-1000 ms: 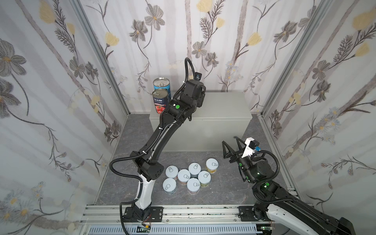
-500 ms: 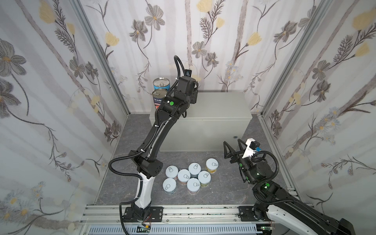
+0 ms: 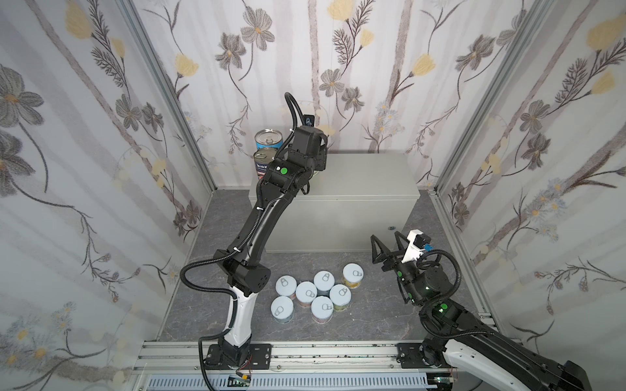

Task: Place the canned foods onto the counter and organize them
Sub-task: 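Lower the can onto the cabinet top next to the blue can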

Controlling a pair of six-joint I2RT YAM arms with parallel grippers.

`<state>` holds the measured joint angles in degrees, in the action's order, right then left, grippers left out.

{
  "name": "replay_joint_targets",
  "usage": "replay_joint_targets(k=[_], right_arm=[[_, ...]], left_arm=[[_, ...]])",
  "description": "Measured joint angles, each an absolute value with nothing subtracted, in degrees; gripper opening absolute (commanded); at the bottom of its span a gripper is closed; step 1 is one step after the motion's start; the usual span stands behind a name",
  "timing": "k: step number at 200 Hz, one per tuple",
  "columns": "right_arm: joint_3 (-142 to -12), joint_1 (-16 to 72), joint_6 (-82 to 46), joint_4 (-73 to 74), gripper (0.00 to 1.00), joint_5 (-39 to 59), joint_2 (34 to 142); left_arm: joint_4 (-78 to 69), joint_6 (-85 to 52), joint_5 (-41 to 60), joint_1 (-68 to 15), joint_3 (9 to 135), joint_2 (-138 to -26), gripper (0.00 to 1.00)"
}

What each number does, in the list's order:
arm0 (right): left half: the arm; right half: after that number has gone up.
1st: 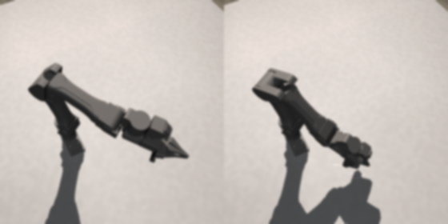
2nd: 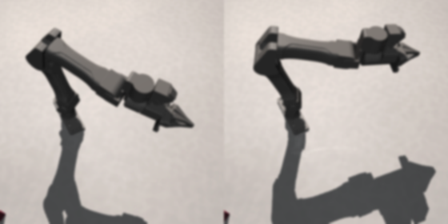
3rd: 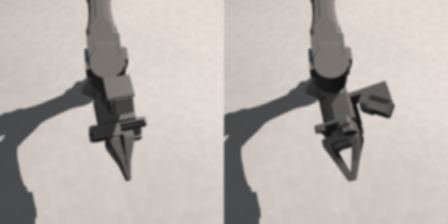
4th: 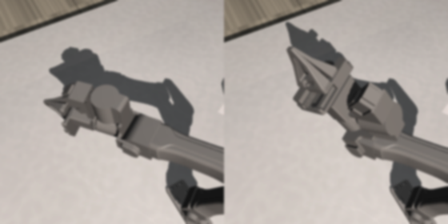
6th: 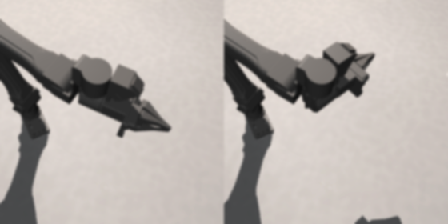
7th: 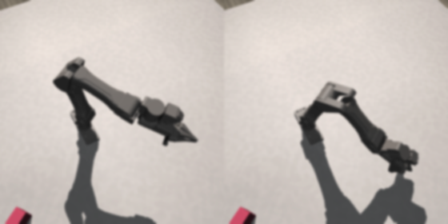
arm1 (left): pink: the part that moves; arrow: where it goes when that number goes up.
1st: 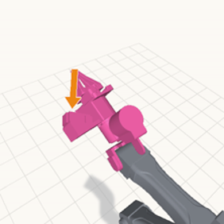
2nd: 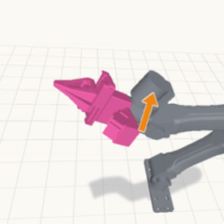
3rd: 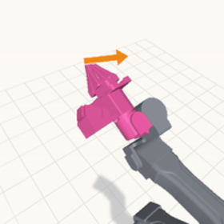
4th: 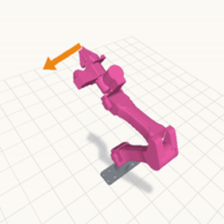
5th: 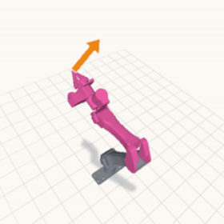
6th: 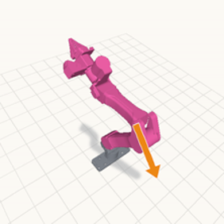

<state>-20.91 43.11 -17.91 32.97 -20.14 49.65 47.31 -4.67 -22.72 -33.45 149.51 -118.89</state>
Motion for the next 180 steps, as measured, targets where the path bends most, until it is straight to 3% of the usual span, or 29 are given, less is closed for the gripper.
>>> replay_joint_targets(k=[65,141,180], right_arm=[[-22.35,43.11,-17.87,32.97,1.00,-20.29,51.70],[-22.52,43.11,-17.89,32.75,1.00,-20.27,51.75],[-22.48,43.11,-17.89,31.68,1.00,-20.32,50.70]], left_arm=[[47.24,-5.56,-22.28,-32.62,149.51,-118.89,0.64],[46.02,-4.93,-21.85,-32.32,149.51,-119.26,0.72],[44.21,-4.51,-22.06,-32.25,149.51,-119.48,0.82]])
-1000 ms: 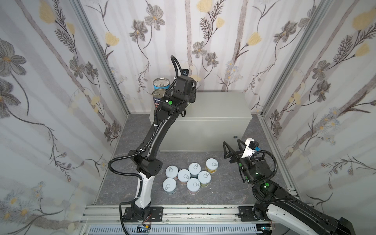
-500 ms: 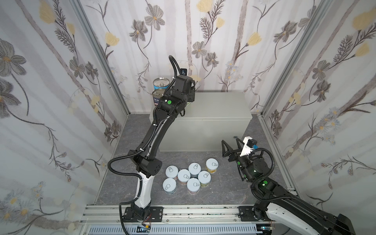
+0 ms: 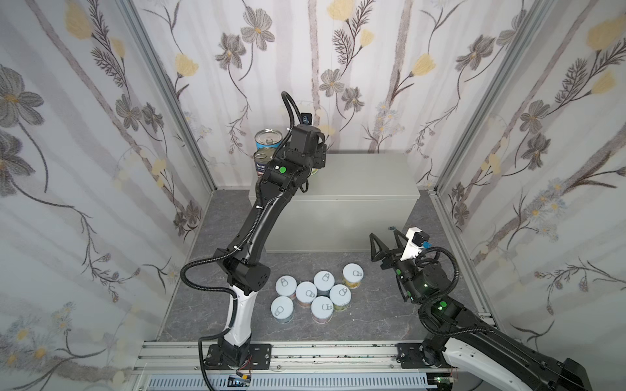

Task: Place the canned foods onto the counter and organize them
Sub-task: 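Lower the can onto the cabinet top next to the blue can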

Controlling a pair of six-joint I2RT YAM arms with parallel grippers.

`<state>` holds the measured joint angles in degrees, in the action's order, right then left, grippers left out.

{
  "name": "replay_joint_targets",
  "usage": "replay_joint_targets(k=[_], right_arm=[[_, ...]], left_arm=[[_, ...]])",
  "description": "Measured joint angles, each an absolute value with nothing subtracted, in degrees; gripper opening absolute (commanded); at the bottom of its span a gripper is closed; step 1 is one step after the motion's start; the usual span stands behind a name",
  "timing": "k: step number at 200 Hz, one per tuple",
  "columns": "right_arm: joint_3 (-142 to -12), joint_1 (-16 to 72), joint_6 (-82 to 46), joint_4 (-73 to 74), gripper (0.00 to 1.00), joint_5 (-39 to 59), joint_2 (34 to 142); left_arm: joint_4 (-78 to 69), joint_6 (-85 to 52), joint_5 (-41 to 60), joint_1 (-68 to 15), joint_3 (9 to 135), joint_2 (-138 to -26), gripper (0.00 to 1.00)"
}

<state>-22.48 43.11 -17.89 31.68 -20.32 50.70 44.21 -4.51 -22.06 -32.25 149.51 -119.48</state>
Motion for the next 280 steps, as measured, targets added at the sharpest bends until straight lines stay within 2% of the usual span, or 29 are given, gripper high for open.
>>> replay_joint_targets(k=[70,112,198,244,280], right_arm=[[-22.04,43.11,-17.89,30.70,1.00,-21.37,50.13],[-21.96,43.11,-17.87,30.70,1.00,-21.39,50.22],[-21.96,43.05,-17.69,30.87,1.00,-21.58,50.65],[-21.96,43.05,-17.69,30.81,1.00,-21.58,50.57],[-21.96,43.05,-17.69,30.70,1.00,-21.58,50.57]], left_arm=[[40.82,-3.36,-22.24,-32.21,149.67,-119.52,0.86],[40.56,-3.20,-21.89,-32.21,149.67,-119.52,0.81],[40.53,-2.48,-22.72,-32.21,149.67,-119.50,0.79],[39.27,-1.69,-23.07,-32.03,149.67,-119.87,0.70],[38.19,-1.28,-23.38,-31.86,149.77,-120.27,0.70]])
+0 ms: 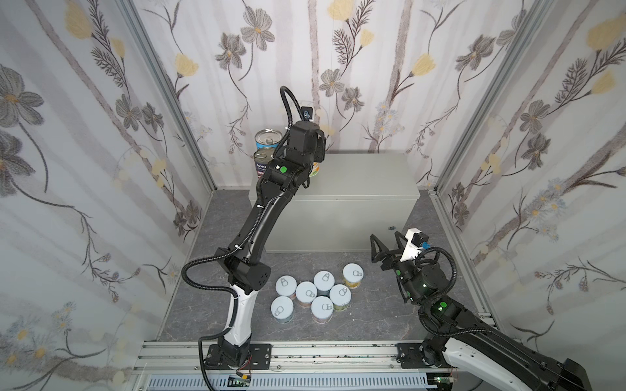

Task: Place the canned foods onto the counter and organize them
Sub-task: 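Lower the can onto the cabinet top next to the blue can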

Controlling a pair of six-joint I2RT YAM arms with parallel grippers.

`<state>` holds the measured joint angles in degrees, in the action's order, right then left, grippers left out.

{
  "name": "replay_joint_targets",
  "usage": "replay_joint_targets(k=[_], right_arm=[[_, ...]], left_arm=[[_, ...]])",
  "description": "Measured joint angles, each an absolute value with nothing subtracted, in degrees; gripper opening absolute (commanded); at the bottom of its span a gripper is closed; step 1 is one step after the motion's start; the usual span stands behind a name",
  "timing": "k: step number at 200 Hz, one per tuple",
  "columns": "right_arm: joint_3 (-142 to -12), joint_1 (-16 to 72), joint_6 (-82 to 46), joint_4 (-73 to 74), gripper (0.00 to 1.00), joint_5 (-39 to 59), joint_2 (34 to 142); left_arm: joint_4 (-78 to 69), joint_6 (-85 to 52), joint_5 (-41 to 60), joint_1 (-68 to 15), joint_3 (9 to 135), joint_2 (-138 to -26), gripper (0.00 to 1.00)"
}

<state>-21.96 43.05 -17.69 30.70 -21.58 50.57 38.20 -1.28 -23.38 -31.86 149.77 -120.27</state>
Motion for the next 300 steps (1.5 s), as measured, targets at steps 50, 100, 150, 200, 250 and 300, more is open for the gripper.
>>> replay_joint_targets(k=[50,100,150,200,250,300], right_arm=[[-21.96,43.07,-17.69,30.70,1.00,-21.61,50.57],[-22.04,43.05,-17.72,30.72,1.00,-21.58,50.61],[-22.17,43.07,-17.72,30.68,1.00,-21.58,50.61],[-22.20,43.07,-17.69,30.70,1.00,-21.58,50.83],[-22.28,43.05,-17.67,30.65,1.00,-21.61,51.79],[-22.39,43.05,-17.30,30.65,1.00,-22.11,51.68]], left_arm=[[38.52,-1.63,-22.98,-31.40,149.77,-120.46,0.82],[40.91,-4.05,-21.41,-31.46,147.39,-118.93,0.83],[41.76,-5.15,-21.02,-31.51,146.34,-119.02,0.69],[39.86,-4.62,-21.93,-31.53,145.14,-118.93,0.61],[35.24,-2.63,-23.18,-31.40,142.96,-118.87,0.59],[34.13,-0.91,-24.45,-31.35,142.89,-119.11,0.60]])
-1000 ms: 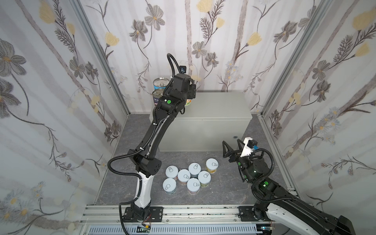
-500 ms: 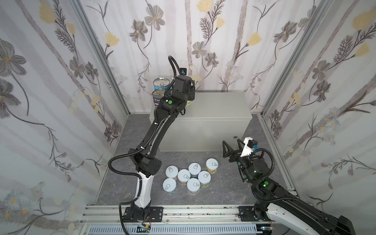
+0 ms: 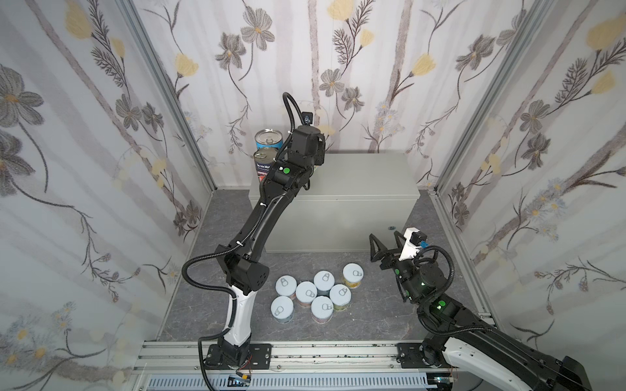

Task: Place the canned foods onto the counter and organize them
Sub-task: 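Lower the can onto the cabinet top next to the blue can, then open the left gripper and release the white-lidded can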

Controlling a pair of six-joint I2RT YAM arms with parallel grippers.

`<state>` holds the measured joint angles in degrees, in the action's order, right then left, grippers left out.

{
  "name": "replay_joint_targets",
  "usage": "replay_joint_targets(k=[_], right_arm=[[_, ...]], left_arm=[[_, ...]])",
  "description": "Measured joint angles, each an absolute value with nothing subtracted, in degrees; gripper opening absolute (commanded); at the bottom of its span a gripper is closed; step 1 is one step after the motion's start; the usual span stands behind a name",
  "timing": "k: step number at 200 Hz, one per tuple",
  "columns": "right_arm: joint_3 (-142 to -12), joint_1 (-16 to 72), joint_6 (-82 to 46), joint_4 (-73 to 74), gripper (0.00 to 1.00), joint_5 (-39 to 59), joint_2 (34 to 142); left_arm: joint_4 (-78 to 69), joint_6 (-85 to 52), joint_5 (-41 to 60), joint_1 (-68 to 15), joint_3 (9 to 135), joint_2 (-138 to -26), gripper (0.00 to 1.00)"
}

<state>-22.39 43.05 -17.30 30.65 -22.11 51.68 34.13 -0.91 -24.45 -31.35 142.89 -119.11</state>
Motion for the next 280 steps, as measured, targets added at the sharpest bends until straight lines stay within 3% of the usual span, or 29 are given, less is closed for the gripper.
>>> replay_joint_targets(k=[129,280], right_arm=[[-22.39,43.07,-17.02,30.65,1.00,-22.85,51.66],[-22.39,43.05,-17.04,30.61,1.00,-22.90,51.29]], left_arm=[[32.58,-1.23,-25.43,-30.52,142.89,-119.68,0.65],[32.32,-2.83,-24.93,-30.35,142.89,-118.76,0.83]])
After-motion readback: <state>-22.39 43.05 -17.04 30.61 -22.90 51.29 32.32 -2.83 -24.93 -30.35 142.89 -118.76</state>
